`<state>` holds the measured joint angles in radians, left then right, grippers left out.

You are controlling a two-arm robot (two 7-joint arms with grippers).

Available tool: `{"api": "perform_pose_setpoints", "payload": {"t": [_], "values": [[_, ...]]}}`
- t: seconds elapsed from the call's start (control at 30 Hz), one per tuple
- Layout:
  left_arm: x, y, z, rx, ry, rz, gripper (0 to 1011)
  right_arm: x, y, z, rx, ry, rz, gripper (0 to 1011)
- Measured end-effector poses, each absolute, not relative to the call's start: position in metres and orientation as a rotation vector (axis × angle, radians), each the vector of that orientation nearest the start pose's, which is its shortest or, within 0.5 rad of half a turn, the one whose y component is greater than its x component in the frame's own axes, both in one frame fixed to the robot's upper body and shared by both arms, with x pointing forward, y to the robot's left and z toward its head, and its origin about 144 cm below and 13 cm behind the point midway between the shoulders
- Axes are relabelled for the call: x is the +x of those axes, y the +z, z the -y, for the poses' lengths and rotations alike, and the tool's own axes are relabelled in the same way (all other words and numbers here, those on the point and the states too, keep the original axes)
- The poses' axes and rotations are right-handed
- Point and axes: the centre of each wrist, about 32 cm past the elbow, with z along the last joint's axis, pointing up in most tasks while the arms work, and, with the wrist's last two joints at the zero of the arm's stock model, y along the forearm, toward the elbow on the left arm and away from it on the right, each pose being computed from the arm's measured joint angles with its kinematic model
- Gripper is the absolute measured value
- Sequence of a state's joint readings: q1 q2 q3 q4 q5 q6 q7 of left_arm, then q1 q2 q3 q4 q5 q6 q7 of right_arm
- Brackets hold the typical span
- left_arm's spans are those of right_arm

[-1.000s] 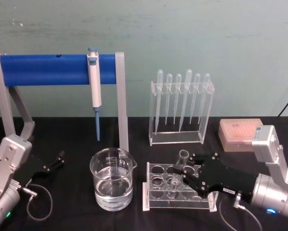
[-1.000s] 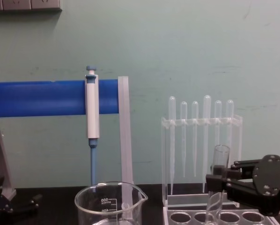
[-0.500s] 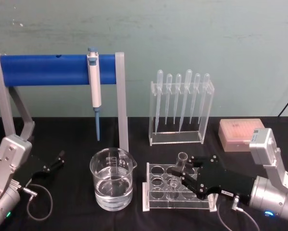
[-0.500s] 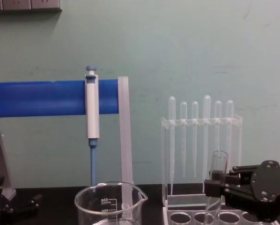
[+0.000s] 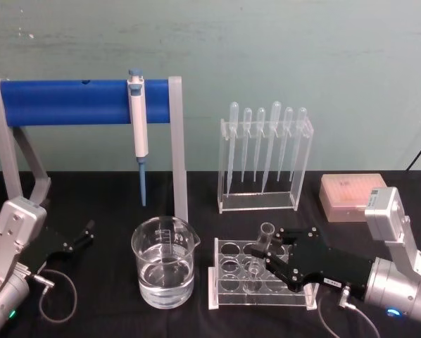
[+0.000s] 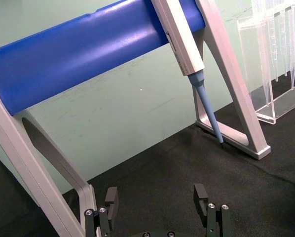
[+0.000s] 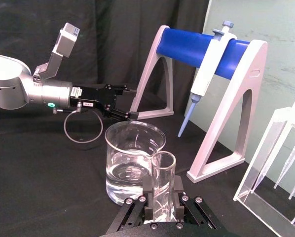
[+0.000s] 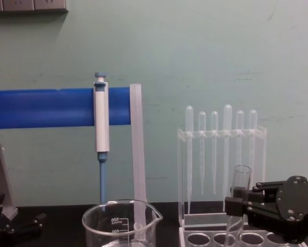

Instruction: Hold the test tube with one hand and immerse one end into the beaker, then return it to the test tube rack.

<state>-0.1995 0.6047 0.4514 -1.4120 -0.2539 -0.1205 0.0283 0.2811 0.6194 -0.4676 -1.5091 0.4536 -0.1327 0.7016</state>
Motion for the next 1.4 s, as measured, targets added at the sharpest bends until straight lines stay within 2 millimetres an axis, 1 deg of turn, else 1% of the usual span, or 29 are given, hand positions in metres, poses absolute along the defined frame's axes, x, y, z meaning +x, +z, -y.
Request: {"api": "perform_pose_setpoints", "payload": {"t": [0.17,0.27,0.33,0.4,0.43,0.5,0.53,0.57,0.63,0.7,0.77,0.8,0.87,0.93,0.97,1.03,1.07,1.4], "values": [[0.489,1.14,-0.31,0.304,1.248,0.285,1000,0.507,1.192,0.292,-0.137,-0.509,0.193,224],[0.489,1.14,-0.31,0.304,1.248,0.285,1000,0.507,1.192,0.292,-0.137,-0.509,0.193,282],[0.489,1.14,-0.31,0.304,1.248,0.285,1000,0.507,1.192,0.292,-0.137,-0.509,0.193,369],[0.489,1.14,-0.31,0.305,1.248,0.285,1000,0.507,1.192,0.292,-0.137,-0.509,0.193,425],[0.489,1.14,-0.31,0.304,1.248,0.285,1000,0.507,1.192,0.292,-0.137,-0.509,0.193,425],[0.489,1.14,-0.31,0.304,1.248,0.285,1000,0.507,1.192,0.292,-0.137,-0.509,0.193,530],[0.489,1.14,-0.31,0.304,1.248,0.285,1000,0.507,1.192,0.292,-0.137,-0.509,0.193,541],[0.489,1.14,-0.31,0.305,1.248,0.285,1000,0.507,1.192,0.292,-0.137,-0.509,0.193,591],[0.489,1.14,-0.31,0.304,1.248,0.285,1000,0.507,1.192,0.292,-0.137,-0.509,0.193,628],[0.489,1.14,-0.31,0.305,1.248,0.285,1000,0.507,1.192,0.292,-0.137,-0.509,0.193,712],[0.489,1.14,-0.31,0.304,1.248,0.285,1000,0.507,1.192,0.292,-0.137,-0.509,0.193,768],[0.489,1.14,-0.31,0.304,1.248,0.285,1000,0.507,1.193,0.292,-0.136,-0.507,0.198,788],[0.489,1.14,-0.31,0.305,1.248,0.285,1000,0.507,1.198,0.291,-0.134,-0.5,0.225,862],[0.489,1.14,-0.31,0.304,1.248,0.285,1000,0.506,1.201,0.291,-0.132,-0.497,0.243,895],[0.489,1.14,-0.31,0.304,1.248,0.285,1000,0.505,1.205,0.29,-0.129,-0.497,0.262,944],[0.489,1.14,-0.31,0.304,1.248,0.285,1000,0.503,1.209,0.29,-0.125,-0.498,0.285,985],[0.489,1.14,-0.31,0.304,1.248,0.285,1000,0.503,1.21,0.291,-0.123,-0.5,0.293,1002],[0.489,1.14,-0.31,0.304,1.248,0.285,1000,0.496,1.22,0.294,-0.04,-0.531,0.369,1002]]}}
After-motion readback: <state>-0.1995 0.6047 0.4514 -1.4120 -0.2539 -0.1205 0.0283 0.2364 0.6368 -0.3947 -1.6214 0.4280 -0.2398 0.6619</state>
